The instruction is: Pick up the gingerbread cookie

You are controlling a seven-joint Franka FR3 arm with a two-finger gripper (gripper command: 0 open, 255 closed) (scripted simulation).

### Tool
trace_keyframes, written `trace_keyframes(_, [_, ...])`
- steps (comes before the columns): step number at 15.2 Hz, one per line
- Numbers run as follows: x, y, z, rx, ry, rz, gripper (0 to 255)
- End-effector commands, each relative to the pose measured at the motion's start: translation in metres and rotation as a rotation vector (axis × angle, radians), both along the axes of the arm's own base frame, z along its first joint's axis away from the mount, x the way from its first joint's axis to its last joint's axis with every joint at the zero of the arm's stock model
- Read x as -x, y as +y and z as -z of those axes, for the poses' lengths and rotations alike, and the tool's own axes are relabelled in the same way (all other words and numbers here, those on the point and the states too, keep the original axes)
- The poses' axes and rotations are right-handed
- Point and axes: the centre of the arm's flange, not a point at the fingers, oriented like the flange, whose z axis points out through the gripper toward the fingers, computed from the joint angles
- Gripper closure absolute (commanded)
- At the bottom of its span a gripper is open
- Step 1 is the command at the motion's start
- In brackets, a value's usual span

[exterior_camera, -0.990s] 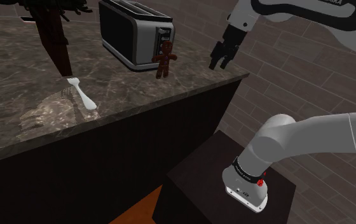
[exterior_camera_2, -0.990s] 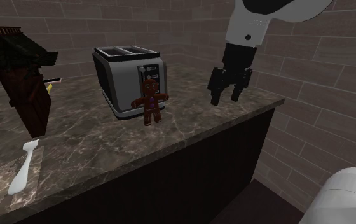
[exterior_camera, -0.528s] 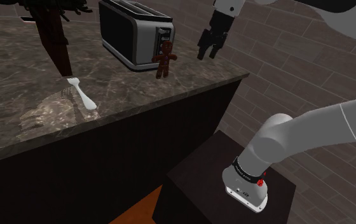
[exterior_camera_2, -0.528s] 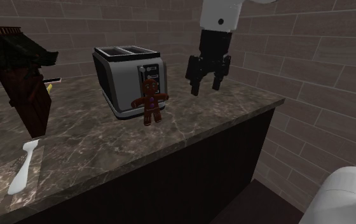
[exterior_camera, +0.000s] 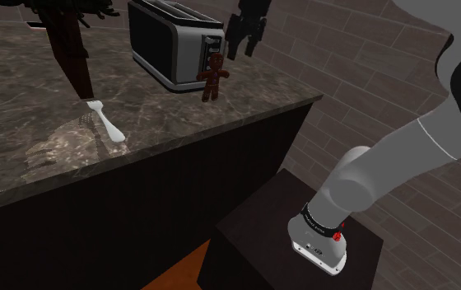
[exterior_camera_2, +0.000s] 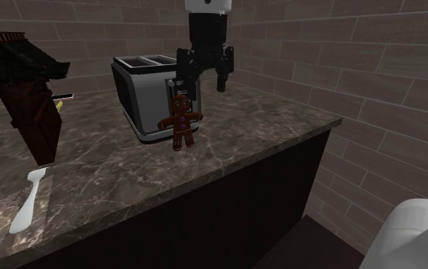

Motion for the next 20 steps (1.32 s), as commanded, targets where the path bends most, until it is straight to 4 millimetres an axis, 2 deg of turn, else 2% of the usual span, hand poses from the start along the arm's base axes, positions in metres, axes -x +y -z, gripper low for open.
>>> trace_keyframes(1, [-0.014,0.022,-0.009,0.018,0.005,-0.028,0])
trace_keyframes(4, [-0.034,0.058,-0.021,0.045,0.011,-0.07,0])
trace_keyframes(5, [-0.037,0.064,-0.023,0.048,0.012,-0.076,0])
trace_keyframes(12, [-0.037,0.064,0.014,0.048,0.012,-0.076,0])
trace_keyframes(14, [-0.037,0.064,0.017,0.048,0.012,-0.076,0])
trace_keyframes(15, [-0.037,0.063,0.016,0.048,0.012,-0.076,255])
trace_keyframes(20, [-0.037,0.064,0.016,0.048,0.012,-0.076,255])
